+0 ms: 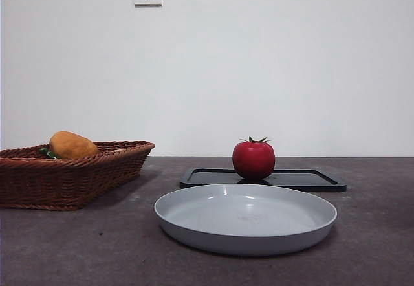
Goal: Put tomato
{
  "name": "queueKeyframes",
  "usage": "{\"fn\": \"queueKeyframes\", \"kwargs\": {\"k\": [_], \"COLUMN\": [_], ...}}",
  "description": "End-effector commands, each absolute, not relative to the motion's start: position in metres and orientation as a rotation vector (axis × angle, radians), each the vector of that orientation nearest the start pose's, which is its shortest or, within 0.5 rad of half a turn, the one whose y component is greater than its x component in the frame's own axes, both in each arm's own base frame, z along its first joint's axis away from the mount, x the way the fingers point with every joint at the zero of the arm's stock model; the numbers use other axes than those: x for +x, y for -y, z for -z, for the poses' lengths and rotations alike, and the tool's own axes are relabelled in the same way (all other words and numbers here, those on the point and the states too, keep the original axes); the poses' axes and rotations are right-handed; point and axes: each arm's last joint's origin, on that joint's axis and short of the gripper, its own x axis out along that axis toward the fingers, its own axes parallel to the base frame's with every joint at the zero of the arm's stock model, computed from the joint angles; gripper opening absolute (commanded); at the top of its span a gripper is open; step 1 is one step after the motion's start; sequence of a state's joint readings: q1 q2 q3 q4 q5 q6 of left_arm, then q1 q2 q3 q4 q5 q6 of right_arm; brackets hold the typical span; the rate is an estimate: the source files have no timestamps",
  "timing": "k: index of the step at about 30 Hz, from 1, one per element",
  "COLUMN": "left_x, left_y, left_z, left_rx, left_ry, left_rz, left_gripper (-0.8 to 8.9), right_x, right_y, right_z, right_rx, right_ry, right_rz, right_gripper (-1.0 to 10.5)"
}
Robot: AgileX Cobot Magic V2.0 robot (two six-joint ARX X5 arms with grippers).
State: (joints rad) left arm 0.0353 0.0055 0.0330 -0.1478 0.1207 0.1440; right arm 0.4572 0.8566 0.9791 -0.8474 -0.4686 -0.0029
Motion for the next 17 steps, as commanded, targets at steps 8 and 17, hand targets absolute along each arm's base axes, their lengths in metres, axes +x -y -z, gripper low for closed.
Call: {"fn": "queueKeyframes", "kwargs": {"k": [8,17], "left_x": [0.0955,0.0956], "left_y": [-0.0001,-0.0001], "left_z": [-0.1497,-0.1497], "left_rx": [0.107,0.107], "left_ry": [-0.169,-0.170], "left_rz": [0.089,0.089], "left_gripper": [0.08,0.08], "right_x": [0.1324,0.1324], "right_y": [-0.0807,-0.0807], "right_z": [-0.3336,-0.3337], "right_rx": [0.003,0.002], "right_ry": [-0.732,-0.731], "right_rz": [-0.894,-0.894], "right_gripper": [0.1,0.1]}}
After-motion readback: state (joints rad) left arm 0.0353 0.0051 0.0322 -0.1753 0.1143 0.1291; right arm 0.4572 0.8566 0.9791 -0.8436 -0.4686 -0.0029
